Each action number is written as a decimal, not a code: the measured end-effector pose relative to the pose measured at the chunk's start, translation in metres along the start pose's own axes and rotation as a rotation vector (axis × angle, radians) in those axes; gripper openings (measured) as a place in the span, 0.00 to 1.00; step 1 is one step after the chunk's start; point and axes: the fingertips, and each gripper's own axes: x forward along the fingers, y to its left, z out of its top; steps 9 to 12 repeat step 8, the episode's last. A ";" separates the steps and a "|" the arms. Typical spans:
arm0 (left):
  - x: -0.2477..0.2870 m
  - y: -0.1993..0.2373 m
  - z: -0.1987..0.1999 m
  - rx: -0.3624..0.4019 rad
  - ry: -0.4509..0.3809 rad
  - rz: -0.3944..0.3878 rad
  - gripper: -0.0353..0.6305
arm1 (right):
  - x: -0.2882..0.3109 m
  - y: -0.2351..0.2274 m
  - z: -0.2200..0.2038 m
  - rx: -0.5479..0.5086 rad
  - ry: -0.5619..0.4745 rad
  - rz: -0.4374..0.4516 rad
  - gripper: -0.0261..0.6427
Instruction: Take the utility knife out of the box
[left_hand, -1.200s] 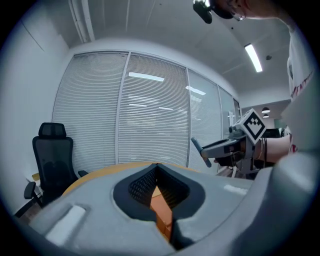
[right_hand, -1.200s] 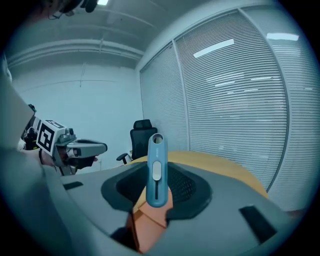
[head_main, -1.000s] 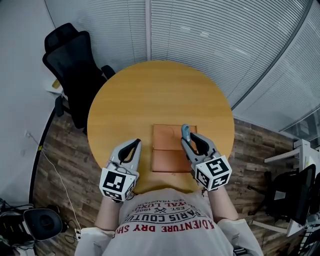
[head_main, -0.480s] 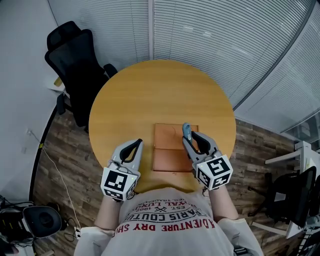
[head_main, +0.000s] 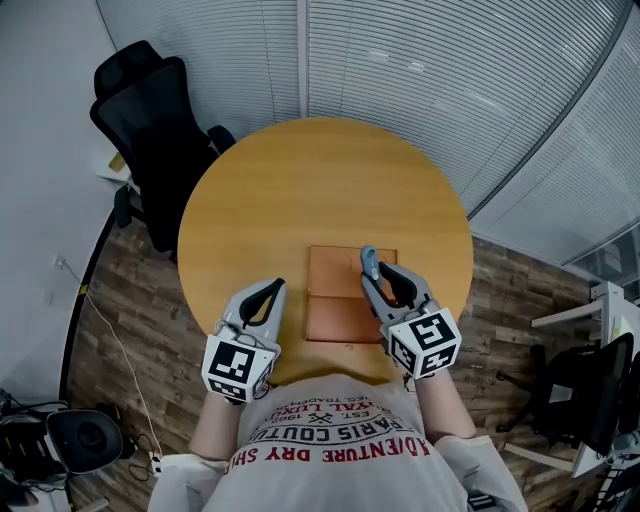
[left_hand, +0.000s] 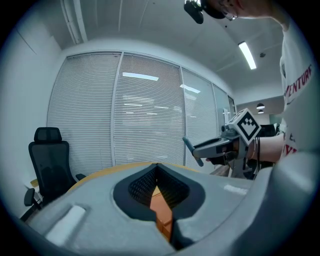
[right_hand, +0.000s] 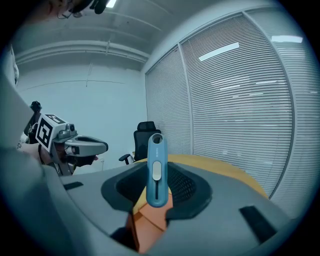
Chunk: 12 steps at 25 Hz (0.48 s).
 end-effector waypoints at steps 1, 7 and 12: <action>0.000 0.000 0.000 0.000 0.000 0.002 0.05 | 0.000 0.000 0.000 -0.001 -0.001 0.001 0.24; 0.001 -0.003 -0.003 -0.004 0.010 0.011 0.05 | 0.001 -0.002 -0.002 0.002 -0.001 0.007 0.24; 0.001 -0.003 -0.003 -0.005 0.012 0.012 0.05 | 0.000 -0.002 -0.002 0.003 0.000 0.009 0.24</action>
